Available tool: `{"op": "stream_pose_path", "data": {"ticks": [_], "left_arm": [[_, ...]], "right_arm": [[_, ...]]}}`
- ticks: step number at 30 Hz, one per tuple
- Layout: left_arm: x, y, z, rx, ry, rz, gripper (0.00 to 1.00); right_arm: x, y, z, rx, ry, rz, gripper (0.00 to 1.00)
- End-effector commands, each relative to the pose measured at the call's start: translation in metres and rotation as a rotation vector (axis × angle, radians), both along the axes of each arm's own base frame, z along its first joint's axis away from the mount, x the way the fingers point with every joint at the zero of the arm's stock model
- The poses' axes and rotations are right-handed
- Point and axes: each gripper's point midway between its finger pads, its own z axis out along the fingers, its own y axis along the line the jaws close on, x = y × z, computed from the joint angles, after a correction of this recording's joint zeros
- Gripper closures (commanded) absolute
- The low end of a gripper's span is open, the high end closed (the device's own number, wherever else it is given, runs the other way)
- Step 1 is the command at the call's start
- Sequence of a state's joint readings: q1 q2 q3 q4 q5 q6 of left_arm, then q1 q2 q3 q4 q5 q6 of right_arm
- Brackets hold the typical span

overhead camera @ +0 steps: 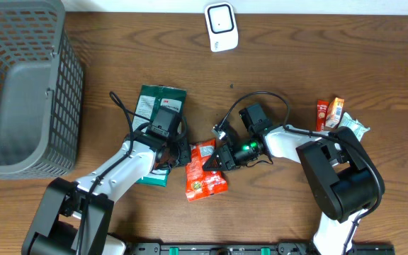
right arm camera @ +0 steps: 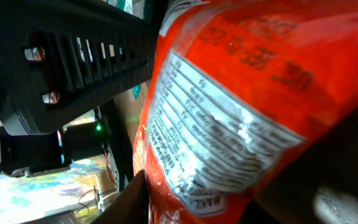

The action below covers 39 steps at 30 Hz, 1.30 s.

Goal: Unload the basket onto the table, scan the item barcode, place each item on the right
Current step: 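Close the right gripper on the red-orange snack bag edge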

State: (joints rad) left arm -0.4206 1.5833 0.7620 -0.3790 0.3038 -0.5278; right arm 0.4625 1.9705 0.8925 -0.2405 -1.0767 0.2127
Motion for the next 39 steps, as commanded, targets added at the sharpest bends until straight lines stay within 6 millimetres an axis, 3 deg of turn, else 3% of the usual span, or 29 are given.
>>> {"op": "stream_pose_path", "data": {"ticks": [1,4,6,10,14,16,21,26,30,35,39], "left_arm": [[-0.005,0.003,-0.006,0.017,0.021,0.005,0.83],[-0.004,0.003,-0.005,0.016,0.019,0.006,0.83],[-0.003,0.002,-0.002,0.013,0.014,0.006,0.76],[0.001,0.000,0.013,0.002,-0.013,0.005,0.67],[0.011,-0.004,0.042,-0.038,-0.106,0.002,0.51],[0.017,-0.004,0.064,-0.056,-0.179,0.008,0.38],[0.022,0.003,0.108,-0.069,-0.340,-0.002,0.31],[0.022,0.031,0.146,-0.041,-0.402,0.071,0.29],[0.023,0.065,0.163,0.055,-0.393,0.139,0.28],[0.025,0.108,0.156,0.196,-0.366,0.252,0.25],[0.028,0.122,0.147,0.235,-0.332,0.292,0.25]], "right_arm": [[-0.004,0.002,-0.002,0.001,0.003,0.012,0.75],[-0.004,0.002,-0.003,0.000,0.002,0.011,0.75],[-0.004,0.002,-0.002,0.000,0.003,0.011,0.76],[-0.004,0.002,-0.001,0.004,0.003,0.012,0.89],[-0.002,0.001,-0.001,0.005,0.001,0.009,0.95],[0.000,0.000,0.001,0.008,-0.004,0.002,0.98],[0.005,-0.002,0.009,0.017,-0.026,-0.009,0.99],[0.011,-0.004,0.021,-0.006,-0.089,-0.024,0.99],[0.017,-0.012,0.029,-0.078,-0.175,-0.041,0.99],[0.023,-0.031,0.045,-0.206,-0.303,-0.076,0.99],[0.027,-0.049,0.055,-0.315,-0.373,-0.118,0.99]]}}
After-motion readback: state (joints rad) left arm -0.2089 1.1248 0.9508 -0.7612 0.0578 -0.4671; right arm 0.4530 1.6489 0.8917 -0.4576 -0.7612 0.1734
